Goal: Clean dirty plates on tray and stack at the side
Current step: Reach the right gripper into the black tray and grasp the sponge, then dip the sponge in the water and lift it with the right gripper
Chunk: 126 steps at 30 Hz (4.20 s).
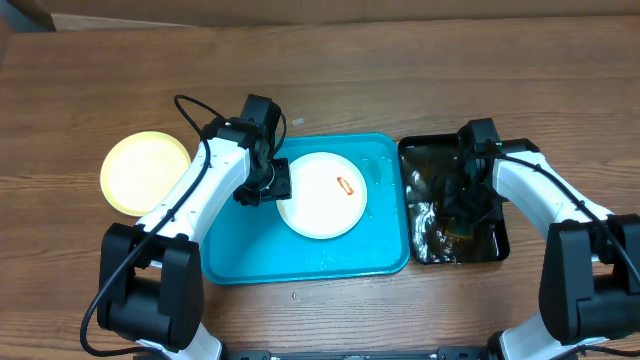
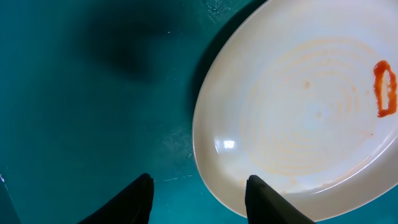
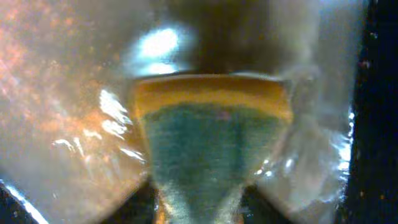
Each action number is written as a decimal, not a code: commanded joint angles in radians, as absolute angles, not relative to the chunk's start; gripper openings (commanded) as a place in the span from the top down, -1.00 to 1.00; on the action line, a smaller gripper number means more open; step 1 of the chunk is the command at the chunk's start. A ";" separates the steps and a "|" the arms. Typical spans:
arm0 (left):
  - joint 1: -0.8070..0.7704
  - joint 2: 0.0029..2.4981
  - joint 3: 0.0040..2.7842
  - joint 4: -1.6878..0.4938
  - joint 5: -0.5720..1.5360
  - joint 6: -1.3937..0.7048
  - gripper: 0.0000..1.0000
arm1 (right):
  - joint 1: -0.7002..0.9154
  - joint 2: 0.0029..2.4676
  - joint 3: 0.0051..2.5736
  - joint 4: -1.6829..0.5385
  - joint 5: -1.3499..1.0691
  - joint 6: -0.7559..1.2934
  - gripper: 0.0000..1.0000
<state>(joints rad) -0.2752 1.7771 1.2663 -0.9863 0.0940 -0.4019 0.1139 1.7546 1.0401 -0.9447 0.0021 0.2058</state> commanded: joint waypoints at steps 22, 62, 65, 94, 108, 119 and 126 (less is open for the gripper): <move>-0.285 1.790 1.264 -0.983 0.105 -0.419 0.00 | 0.116 1.750 1.049 -0.783 0.028 0.213 -0.20; -0.302 1.811 1.133 -0.815 0.041 -0.453 0.43 | 0.116 1.750 1.048 -0.877 0.025 0.213 -0.18; -0.302 1.811 1.132 -0.810 0.041 -0.453 0.44 | 0.116 1.750 1.048 -0.876 0.025 0.213 -0.18; -0.302 1.843 1.132 -0.802 0.045 -0.453 0.92 | 0.116 1.750 1.053 -0.869 0.025 0.213 0.92; -0.302 1.843 1.132 -0.802 0.045 -0.454 0.92 | 0.123 1.729 1.188 -1.011 -0.023 0.183 0.93; -0.302 1.843 1.132 -0.802 0.045 -0.453 0.92 | 0.137 1.724 1.228 -1.042 -0.018 0.242 0.93; -0.302 1.843 1.132 -0.802 0.045 -0.453 0.92 | 0.145 1.717 1.321 -1.095 -0.012 0.233 0.92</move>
